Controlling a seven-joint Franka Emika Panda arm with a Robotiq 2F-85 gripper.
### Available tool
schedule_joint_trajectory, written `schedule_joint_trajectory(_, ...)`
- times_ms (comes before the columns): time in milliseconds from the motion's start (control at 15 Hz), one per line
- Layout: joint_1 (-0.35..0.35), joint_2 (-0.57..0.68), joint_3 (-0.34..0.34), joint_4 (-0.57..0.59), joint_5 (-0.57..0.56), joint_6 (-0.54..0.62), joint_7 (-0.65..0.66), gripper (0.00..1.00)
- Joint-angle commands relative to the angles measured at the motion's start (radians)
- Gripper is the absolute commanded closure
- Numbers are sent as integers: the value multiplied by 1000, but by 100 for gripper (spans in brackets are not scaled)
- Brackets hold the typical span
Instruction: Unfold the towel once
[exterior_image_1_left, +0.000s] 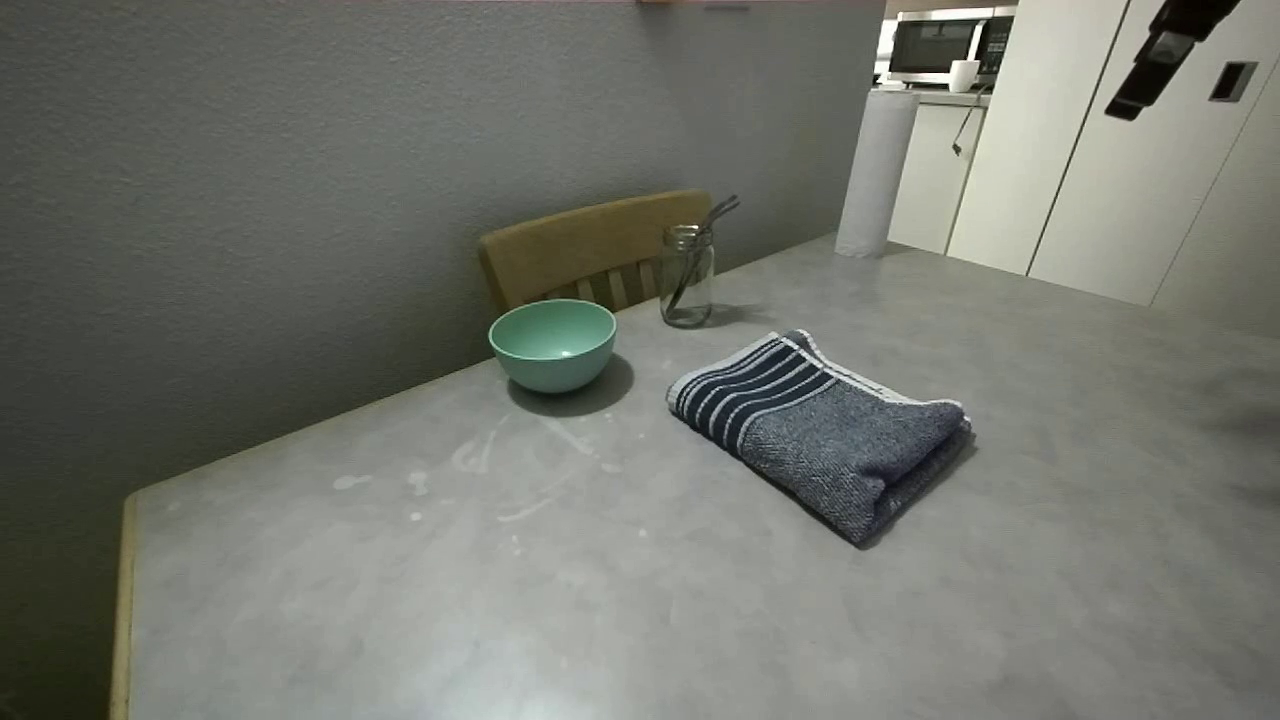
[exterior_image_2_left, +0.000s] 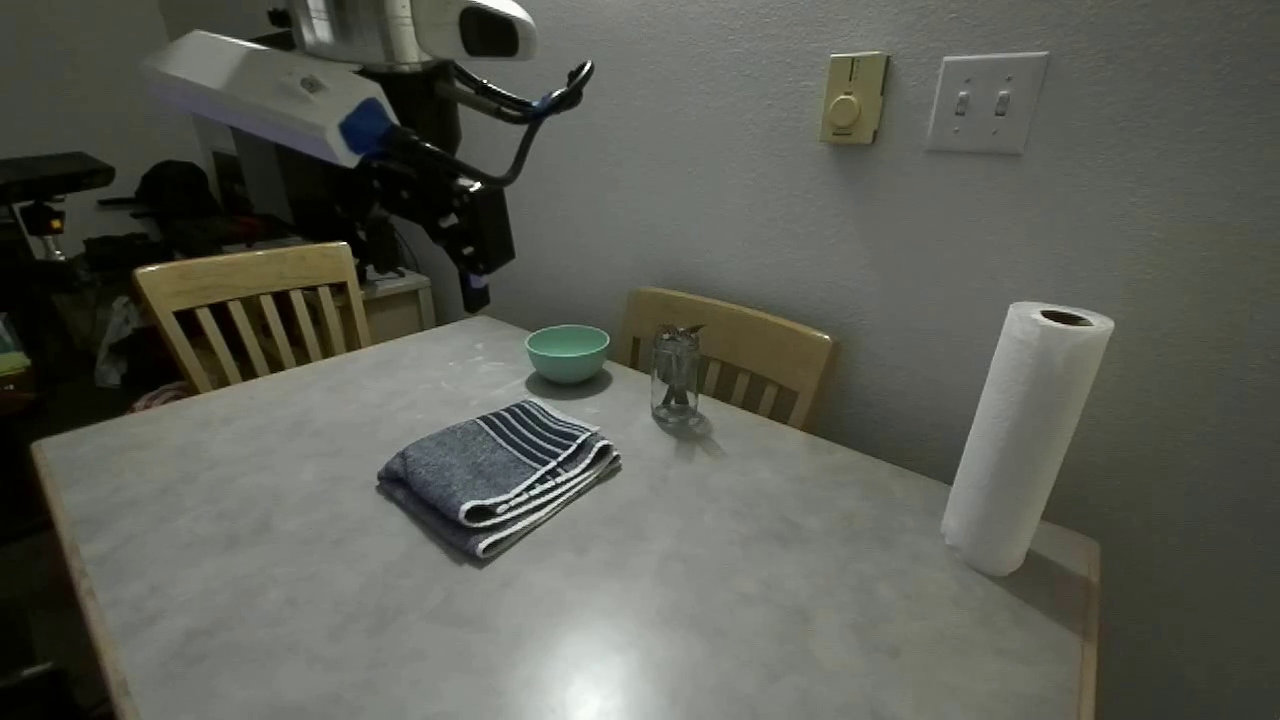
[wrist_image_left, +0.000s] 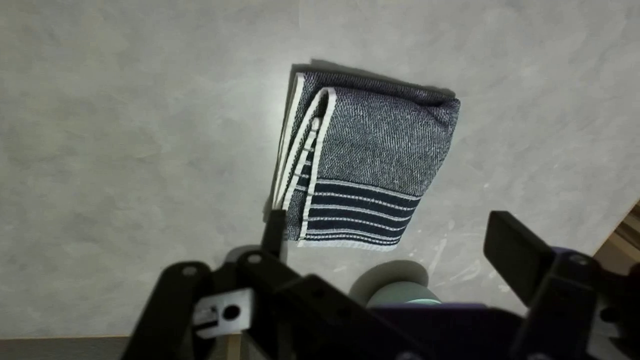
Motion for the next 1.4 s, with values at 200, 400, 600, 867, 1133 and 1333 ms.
schedule_joint_trajectory(200,-20,122,11,45,157,-30,-128,0)
schedule_joint_trajectory(400,-28,205,20,73,261,-45,-210,0)
schedule_joint_trajectory(600,-52,292,46,111,353,-74,-287,0)
schedule_joint_trajectory(867,-111,416,99,169,429,-133,-351,0)
schedule_joint_trajectory(1133,-183,547,152,227,479,-206,-409,0)
schedule_joint_trajectory(1333,-226,628,192,265,499,-236,-453,0)
